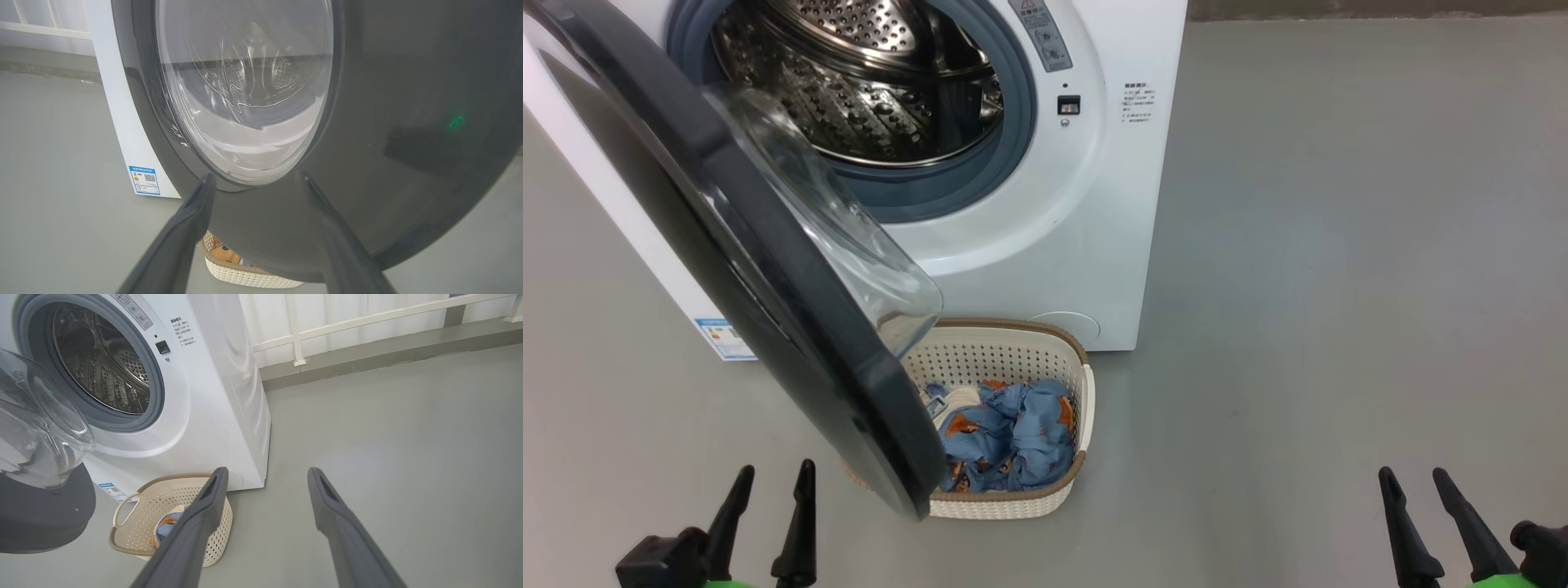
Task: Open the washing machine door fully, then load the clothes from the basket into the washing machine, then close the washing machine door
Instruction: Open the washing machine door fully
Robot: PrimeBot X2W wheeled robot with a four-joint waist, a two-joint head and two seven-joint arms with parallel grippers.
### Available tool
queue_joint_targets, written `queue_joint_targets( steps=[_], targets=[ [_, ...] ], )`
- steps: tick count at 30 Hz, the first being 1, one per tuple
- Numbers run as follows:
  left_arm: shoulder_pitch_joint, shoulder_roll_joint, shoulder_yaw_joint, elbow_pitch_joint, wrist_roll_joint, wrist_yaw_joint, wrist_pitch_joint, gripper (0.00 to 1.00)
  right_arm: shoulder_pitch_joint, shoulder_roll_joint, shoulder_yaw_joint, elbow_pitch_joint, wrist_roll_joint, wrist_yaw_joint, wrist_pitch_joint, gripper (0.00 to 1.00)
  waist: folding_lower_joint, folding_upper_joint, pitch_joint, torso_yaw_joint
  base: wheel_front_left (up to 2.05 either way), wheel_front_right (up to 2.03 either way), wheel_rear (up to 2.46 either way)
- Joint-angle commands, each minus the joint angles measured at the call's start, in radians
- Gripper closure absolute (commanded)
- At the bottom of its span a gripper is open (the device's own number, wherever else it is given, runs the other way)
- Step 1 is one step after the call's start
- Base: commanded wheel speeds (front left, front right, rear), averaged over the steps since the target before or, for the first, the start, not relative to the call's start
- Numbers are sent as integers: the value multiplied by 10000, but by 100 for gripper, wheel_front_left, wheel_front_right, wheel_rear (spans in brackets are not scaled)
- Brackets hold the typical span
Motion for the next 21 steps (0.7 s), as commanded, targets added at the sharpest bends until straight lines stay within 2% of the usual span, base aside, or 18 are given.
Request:
queue_joint_targets(
  steps=[1,12,13,14,21],
  targets=[
    [-293,134,398,-261,48,-16,-63,0,16,-96,116,-288,-131,29,-121,0,0,-1,25,11,0,0,0],
    [-340,44,589,-234,104,-16,-63,0,356,411,-401,-346,-740,29,-121,0,0,-1,129,10,0,0,0],
    [-364,23,645,-253,136,-16,-63,92,359,424,-410,-357,-767,29,-121,0,0,-1,128,9,0,0,0],
    [-399,-14,717,-310,144,-16,-63,100,365,427,-417,-369,-796,29,-121,0,0,-1,126,12,0,0,0],
    [-797,-273,2141,-1628,-362,-16,-63,100,268,454,-492,-486,-939,29,-122,0,0,-1,153,60,0,0,0]
  ],
)
